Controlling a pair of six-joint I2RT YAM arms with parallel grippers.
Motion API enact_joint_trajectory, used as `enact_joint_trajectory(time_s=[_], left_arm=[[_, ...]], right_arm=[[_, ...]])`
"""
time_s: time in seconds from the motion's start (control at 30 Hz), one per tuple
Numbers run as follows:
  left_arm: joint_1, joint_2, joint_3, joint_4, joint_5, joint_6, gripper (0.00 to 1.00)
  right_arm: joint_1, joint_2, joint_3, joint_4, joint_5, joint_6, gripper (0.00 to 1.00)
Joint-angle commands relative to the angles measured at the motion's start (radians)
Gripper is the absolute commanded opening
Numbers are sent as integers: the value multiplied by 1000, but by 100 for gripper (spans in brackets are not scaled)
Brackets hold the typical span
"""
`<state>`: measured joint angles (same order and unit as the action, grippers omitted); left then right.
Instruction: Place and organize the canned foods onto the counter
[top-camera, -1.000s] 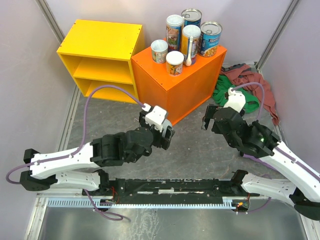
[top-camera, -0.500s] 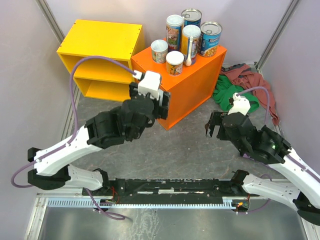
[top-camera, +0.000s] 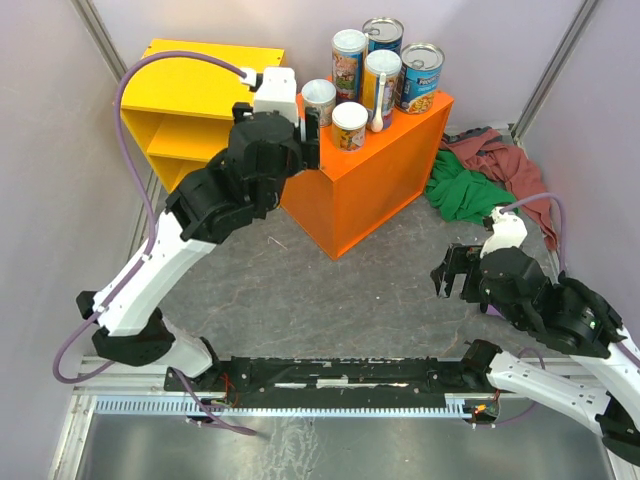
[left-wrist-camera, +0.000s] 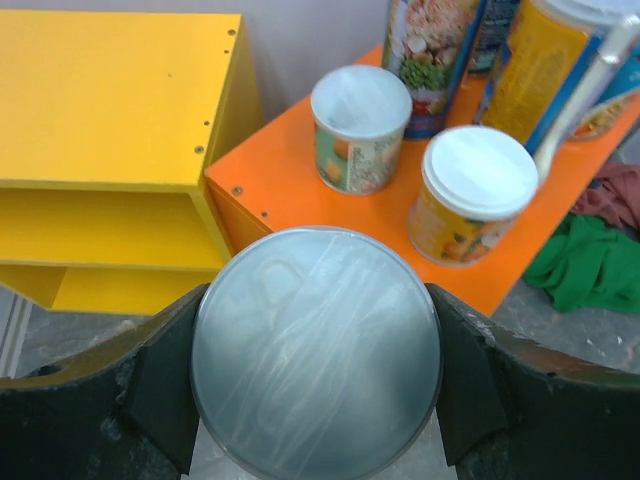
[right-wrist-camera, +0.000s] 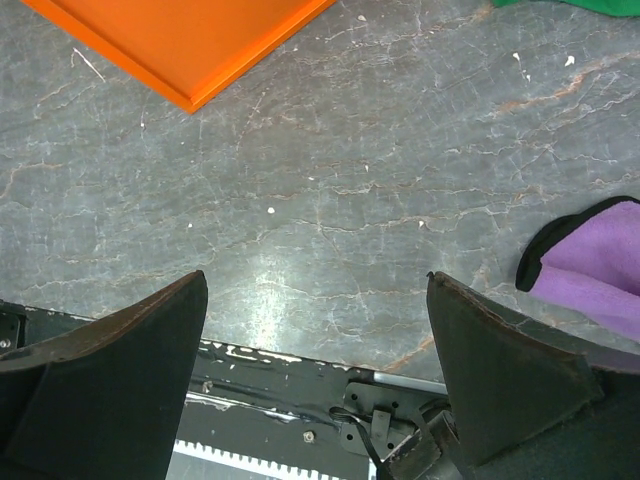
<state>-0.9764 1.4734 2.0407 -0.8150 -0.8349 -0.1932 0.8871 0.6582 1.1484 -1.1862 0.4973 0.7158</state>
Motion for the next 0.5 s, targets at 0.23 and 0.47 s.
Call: enact_joint_trajectory(time_s=[0.23, 0.47], left_arm=[[250, 78, 100, 159, 245, 69, 3], [312, 131, 133, 198, 365, 36, 3]], right_arm=[[-4, 3, 43, -16, 18, -7, 98], [-4, -2, 13, 12, -21, 17, 97]])
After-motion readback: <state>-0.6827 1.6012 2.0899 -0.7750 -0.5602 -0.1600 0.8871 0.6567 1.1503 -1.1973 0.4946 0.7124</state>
